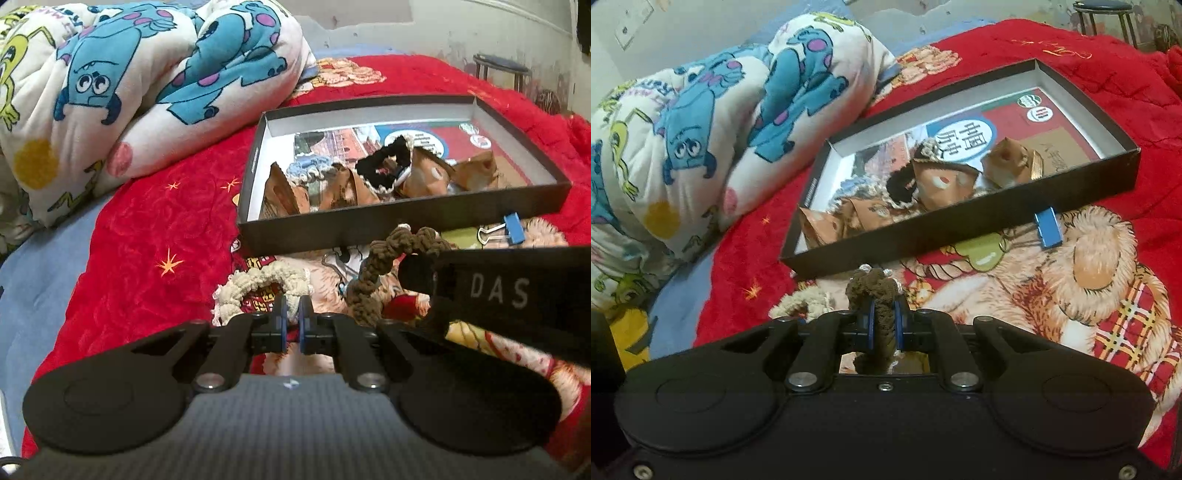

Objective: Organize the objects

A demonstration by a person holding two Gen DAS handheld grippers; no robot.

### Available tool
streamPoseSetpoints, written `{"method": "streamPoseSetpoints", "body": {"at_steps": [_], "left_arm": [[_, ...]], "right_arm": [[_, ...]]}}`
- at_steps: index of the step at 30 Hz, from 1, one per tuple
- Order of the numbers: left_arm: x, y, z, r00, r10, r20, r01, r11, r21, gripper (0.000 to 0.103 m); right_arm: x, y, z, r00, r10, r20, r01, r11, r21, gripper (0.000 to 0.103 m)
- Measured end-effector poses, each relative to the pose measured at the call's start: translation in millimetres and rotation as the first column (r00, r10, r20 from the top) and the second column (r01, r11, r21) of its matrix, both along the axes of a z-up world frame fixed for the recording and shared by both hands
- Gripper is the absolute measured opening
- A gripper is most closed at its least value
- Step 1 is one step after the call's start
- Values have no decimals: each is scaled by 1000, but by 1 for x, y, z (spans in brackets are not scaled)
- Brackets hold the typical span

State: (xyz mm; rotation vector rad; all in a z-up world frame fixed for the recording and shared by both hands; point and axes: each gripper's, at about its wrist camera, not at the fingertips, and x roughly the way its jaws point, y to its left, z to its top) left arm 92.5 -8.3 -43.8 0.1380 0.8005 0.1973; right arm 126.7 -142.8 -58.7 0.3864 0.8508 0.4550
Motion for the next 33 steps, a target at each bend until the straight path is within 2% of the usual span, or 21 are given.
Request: {"method": "streamPoseSetpoints", "body": {"at_steps": [10,14,20,25,33], "left_arm": [[-2,8,14,999,23,41,-21,998,-56,6],[-2,11,20,999,20,50,-16,996,-87,2],[-7,14,38,991,1,135,18,990,-142,2],[-10,17,46,986,5,168,22,987,-159,2],[-10,26,52,981,4,194,42,973,-229,2]], "right_arm": [[-1,-5,11,1000,4,28,-6,998,68,11],[-1,-9,17,999,-6,43,1,994,107,11],[1,-19,26,998,-16,64,5,985,174,11],[1,-23,33,996,-23,84,6,979,204,11],[2,-32,46,992,-52,113,26,975,222,11]]}}
